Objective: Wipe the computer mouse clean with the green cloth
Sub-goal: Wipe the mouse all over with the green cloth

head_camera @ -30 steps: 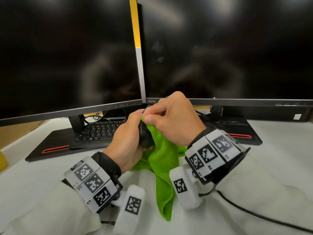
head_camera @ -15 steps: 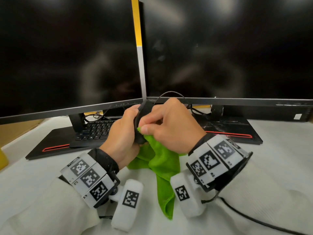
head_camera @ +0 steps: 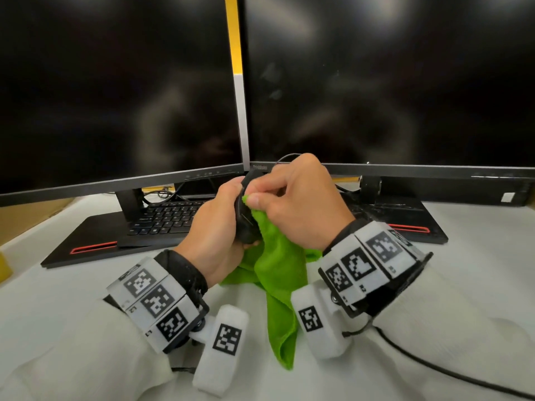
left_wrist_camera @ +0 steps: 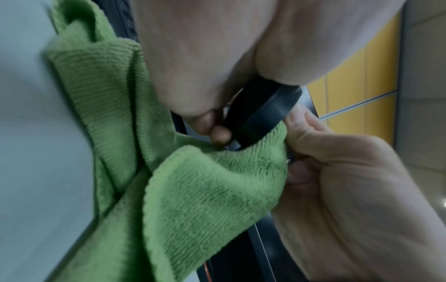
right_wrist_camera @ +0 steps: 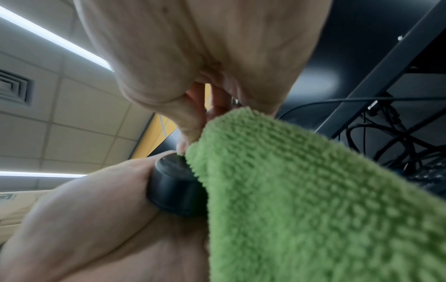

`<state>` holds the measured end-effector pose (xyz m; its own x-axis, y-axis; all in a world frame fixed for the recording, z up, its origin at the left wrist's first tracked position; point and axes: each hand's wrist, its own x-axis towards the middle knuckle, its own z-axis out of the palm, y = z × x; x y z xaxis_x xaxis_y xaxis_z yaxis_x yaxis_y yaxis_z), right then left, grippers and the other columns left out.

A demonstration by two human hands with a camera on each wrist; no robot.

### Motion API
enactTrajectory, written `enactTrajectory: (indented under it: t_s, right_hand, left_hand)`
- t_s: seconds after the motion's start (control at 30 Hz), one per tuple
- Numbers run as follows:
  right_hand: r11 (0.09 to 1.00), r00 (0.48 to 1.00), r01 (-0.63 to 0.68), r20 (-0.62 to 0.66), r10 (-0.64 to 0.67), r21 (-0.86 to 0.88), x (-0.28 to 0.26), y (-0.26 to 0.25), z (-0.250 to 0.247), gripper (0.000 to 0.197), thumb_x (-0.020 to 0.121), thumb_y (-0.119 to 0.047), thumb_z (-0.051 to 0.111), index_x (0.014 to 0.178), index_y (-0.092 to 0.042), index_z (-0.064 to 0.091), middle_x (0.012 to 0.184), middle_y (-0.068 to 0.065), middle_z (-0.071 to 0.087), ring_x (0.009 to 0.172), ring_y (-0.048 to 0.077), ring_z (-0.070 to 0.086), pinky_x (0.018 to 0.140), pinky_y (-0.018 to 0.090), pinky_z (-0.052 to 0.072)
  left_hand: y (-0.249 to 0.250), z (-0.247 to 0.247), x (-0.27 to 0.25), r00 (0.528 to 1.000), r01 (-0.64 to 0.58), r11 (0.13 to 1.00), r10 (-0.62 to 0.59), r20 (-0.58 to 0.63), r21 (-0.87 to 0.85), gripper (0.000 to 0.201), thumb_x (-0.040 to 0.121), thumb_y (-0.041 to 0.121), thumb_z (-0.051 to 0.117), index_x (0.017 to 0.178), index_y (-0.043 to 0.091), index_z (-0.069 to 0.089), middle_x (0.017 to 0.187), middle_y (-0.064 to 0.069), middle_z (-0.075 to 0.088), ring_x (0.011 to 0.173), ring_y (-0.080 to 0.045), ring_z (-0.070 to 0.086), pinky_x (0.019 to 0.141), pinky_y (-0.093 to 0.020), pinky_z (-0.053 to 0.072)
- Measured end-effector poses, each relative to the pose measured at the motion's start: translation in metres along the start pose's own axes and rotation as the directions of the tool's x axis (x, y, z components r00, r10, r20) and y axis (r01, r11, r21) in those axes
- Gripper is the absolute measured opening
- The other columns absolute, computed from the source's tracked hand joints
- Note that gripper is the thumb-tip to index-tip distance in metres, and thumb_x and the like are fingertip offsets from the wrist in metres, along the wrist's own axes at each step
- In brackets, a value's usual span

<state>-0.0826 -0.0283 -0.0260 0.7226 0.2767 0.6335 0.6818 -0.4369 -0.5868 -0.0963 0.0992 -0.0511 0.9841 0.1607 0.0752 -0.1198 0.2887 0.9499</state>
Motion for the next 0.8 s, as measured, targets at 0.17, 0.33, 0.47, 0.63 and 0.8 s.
enactTrajectory:
  t_s: [0.17,0.33,0.47,0.63,0.8]
  right_hand:
    - [1.000,0.998,0.002,0.062,-0.001,-0.015,-0.001,-0.004,0.002,0.013,0.082,-0.014,0.080,0.084,-0.026,0.086,0.062,-0.018,0.066,0.064,-0.010,0.060,0.065,0.003,0.040]
    - [1.000,0.998,0.011,0.064,-0.010,-0.006,-0.002,-0.001,-0.002,0.013,0.082,-0.012,0.079,0.081,-0.024,0.086,0.058,-0.017,0.059,0.061,-0.008,0.058,0.064,0.006,0.039]
    - [1.000,0.998,-0.011,0.057,0.011,0.007,0.001,0.001,0.003,0.013,0.081,-0.013,0.080,0.079,-0.024,0.086,0.058,-0.016,0.063,0.062,-0.008,0.059,0.065,0.005,0.038]
    - [1.000,0.993,-0.008,0.119,0.009,-0.011,-0.001,0.000,0.000,0.014,0.080,-0.013,0.079,0.075,-0.025,0.085,0.057,-0.014,0.061,0.061,-0.004,0.059,0.063,0.007,0.039]
    - [0.997,0.997,-0.075,0.031,0.075,-0.026,0.004,0.002,0.000,0.013,0.083,-0.015,0.078,0.080,-0.025,0.087,0.060,-0.014,0.066,0.066,-0.002,0.061,0.066,0.005,0.039]
  left_hand:
    - [0.000,-0.004,0.001,0.999,0.000,1.000,0.001,0.047,-0.028,0.036,0.106,0.030,0.047,0.114,0.014,0.078,0.101,-0.025,0.071,0.075,-0.030,0.065,0.064,-0.036,0.044]
    - [-0.004,-0.004,0.001,0.997,-0.012,1.000,0.013,0.075,-0.014,0.035,0.106,0.030,0.046,0.114,0.019,0.078,0.101,-0.022,0.073,0.079,-0.031,0.065,0.062,-0.033,0.043]
    - [-0.002,-0.006,0.005,0.999,0.010,0.999,-0.008,0.052,-0.036,0.039,0.103,0.033,0.052,0.084,0.014,0.081,0.074,-0.013,0.069,0.062,-0.028,0.060,0.054,-0.031,0.043]
    - [-0.001,-0.008,0.007,1.000,0.005,0.999,-0.004,0.022,-0.045,0.029,0.100,0.030,0.055,0.087,0.016,0.076,0.070,-0.008,0.065,0.057,-0.022,0.057,0.047,-0.027,0.039]
    - [-0.002,-0.010,0.009,0.996,0.011,0.999,-0.006,0.090,-0.053,0.033,0.105,0.028,0.042,0.097,0.009,0.068,0.068,-0.011,0.052,0.052,-0.022,0.047,0.041,-0.025,0.032]
